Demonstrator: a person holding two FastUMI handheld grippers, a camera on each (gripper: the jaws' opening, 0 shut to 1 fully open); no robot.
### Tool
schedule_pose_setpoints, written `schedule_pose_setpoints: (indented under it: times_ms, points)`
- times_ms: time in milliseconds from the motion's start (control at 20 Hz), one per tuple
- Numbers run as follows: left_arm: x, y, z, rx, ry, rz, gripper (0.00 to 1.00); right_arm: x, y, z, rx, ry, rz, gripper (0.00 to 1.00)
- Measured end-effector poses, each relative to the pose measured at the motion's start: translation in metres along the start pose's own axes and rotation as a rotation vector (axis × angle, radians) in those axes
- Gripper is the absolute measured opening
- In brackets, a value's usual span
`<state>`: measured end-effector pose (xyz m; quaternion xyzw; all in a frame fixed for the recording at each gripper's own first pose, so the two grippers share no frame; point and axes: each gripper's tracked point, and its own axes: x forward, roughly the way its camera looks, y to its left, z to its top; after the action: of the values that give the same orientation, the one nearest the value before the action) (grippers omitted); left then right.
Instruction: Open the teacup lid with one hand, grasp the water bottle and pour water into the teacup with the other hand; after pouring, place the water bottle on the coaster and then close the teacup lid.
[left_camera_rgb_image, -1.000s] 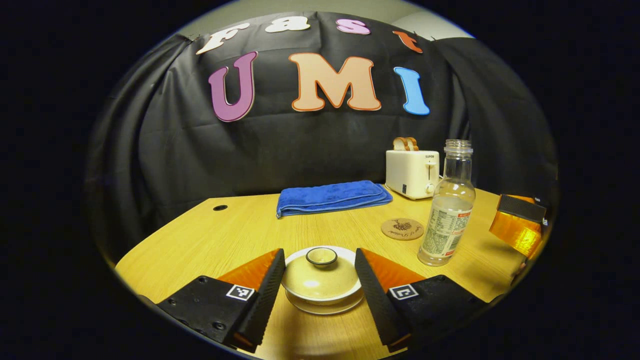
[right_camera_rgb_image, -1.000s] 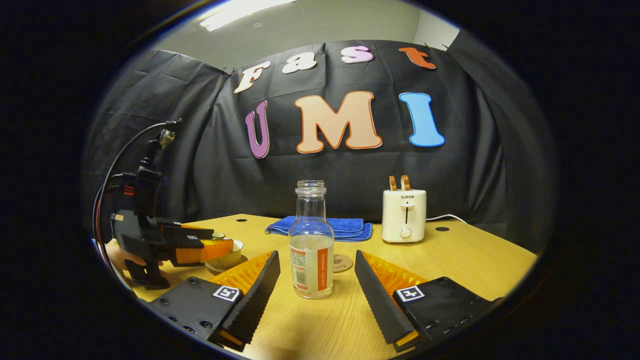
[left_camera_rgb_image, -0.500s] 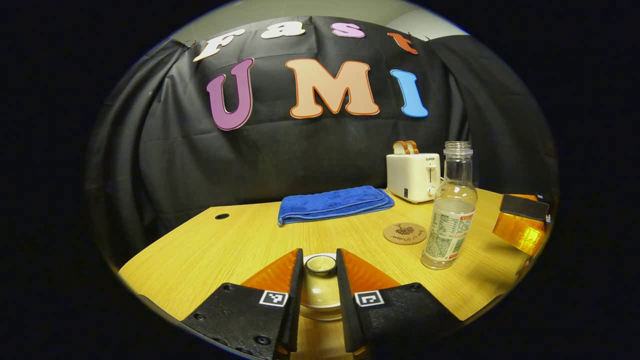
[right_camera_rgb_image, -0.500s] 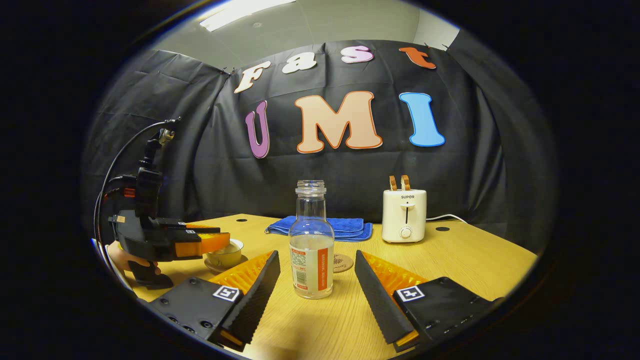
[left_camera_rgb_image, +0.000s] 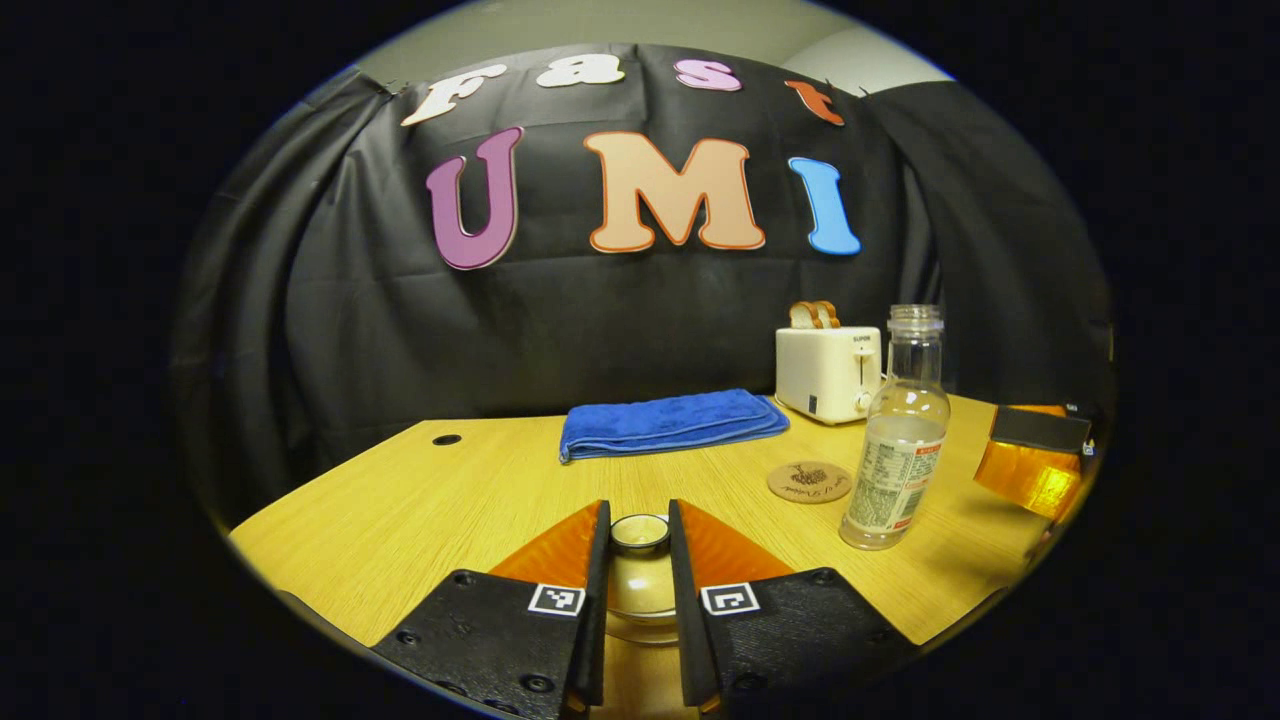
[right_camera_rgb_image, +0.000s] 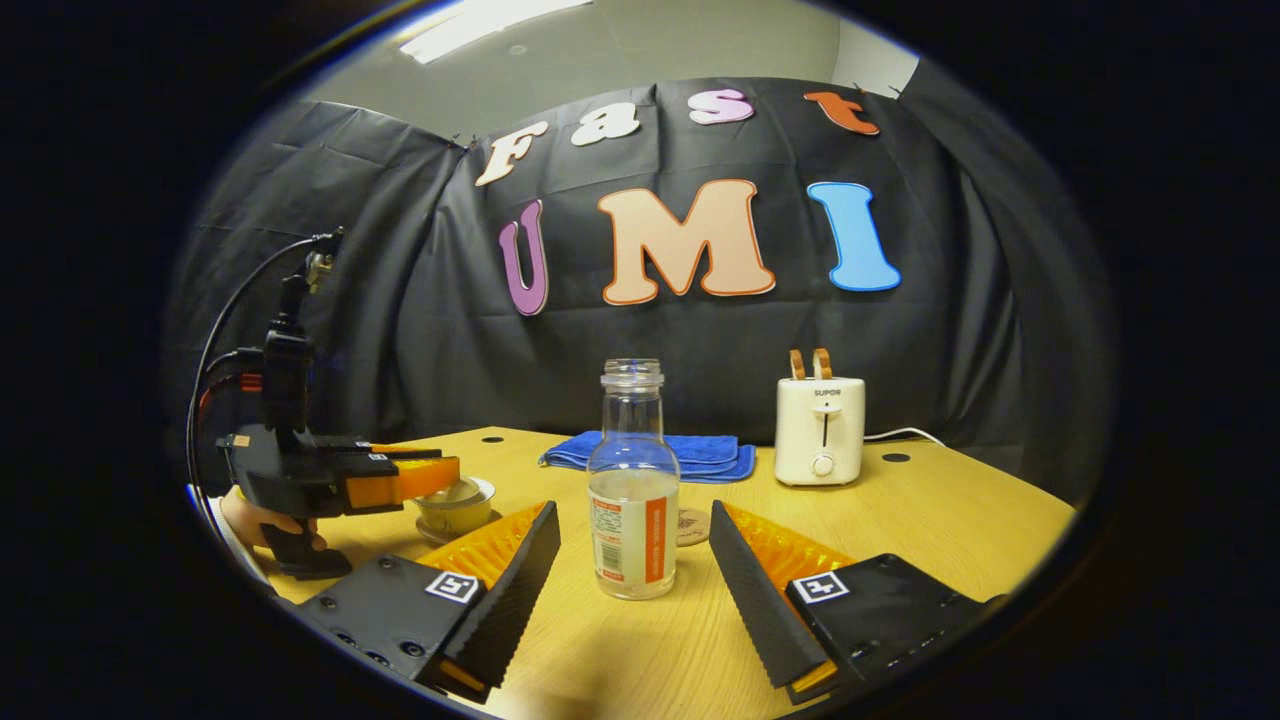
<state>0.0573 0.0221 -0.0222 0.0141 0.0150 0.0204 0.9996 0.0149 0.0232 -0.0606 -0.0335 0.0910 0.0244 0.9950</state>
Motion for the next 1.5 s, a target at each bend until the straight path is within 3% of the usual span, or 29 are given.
schedule_pose_setpoints:
  times_ms: [450,1050,1150,1200,1500]
  points:
    - [-0.021,0.034,0.006,-0.001,-0.07,0.067,0.28,0.035,0.002,-0.006,0.001,0.036,-0.015,0.94]
    - [-0.043,0.082,0.003,-0.021,-0.077,0.132,0.27,0.075,0.0,-0.04,-0.013,0.236,-0.057,0.97]
    - [-0.045,0.085,0.003,-0.02,-0.077,0.134,0.29,0.08,-0.001,-0.041,-0.013,0.246,-0.06,0.91]
    - [-0.047,0.087,0.003,-0.022,-0.076,0.133,0.27,0.082,-0.001,-0.042,-0.017,0.247,-0.064,0.83]
    - [-0.05,0.099,0.002,-0.021,-0.077,0.143,0.27,0.082,-0.001,-0.04,-0.065,0.247,-0.092,0.8]
